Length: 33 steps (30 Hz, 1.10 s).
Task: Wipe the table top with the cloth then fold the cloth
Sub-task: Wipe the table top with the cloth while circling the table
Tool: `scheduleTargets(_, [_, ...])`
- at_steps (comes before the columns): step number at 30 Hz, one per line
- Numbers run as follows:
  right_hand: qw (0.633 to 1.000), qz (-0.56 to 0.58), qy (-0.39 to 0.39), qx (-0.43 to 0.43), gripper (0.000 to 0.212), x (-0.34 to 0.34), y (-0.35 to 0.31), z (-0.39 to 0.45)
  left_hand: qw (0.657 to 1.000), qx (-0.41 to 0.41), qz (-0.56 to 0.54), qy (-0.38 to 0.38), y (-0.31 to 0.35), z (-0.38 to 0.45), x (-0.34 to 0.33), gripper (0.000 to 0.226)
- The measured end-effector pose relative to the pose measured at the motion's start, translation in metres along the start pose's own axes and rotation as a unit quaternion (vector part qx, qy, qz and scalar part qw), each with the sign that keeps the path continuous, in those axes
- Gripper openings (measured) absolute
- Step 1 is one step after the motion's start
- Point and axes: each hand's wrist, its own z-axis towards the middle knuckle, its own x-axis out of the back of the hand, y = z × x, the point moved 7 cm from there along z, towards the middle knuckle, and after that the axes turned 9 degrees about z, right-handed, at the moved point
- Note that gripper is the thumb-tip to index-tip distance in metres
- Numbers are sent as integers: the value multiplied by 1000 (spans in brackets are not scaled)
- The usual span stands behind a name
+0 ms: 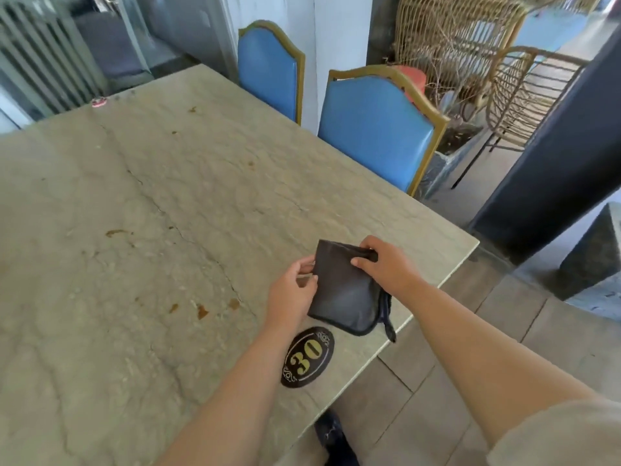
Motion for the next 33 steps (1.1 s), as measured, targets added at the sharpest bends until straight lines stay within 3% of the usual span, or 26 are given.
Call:
scheduleTargets(5, [967, -247, 3, 55, 64, -35, 4, -3, 985, -3, 139, 104, -24, 2, 5, 44])
scheduleTargets(8, [947, -286, -23, 146, 59, -74, 5, -19, 958, -24, 259, 124, -44, 4, 0, 49])
scheduleTargets(10, [939, -302, -46, 157, 57, -83, 14, -17, 944, -39, 306, 116, -50, 6, -6, 51])
scheduleTargets(15, [934, -340, -35, 101, 62, -48, 28, 47, 926, -45, 357, 110, -48, 6, -10, 57])
scheduleTargets(19, [944, -321, -40, 63, 63, -55, 11, 106, 937, -43, 328, 111, -46, 8, -10, 66])
scheduleTargets(22, [911, -341, -120, 197, 66, -102, -23, 85, 963, -34, 230, 137, -46, 5, -6, 66])
scheduleTargets(26, [807, -324, -228, 438, 63, -112, -14, 20, 969, 3, 181, 168, -50, 2, 2, 67])
scheduleTargets(28, [766, -335, -261, 482, 63, -89, 4, 30, 963, -2, 208, 172, -46, 3, 2, 63])
scheduleTargets(29, [777, -345, -250, 464, 62, -79, 9, 47, 961, 0, 215, 171, -45, 4, 2, 61])
scheduleTargets(33, [899, -351, -111, 239, 63, -65, 2, 112, 961, 18, 229, 156, -45, 4, 0, 61])
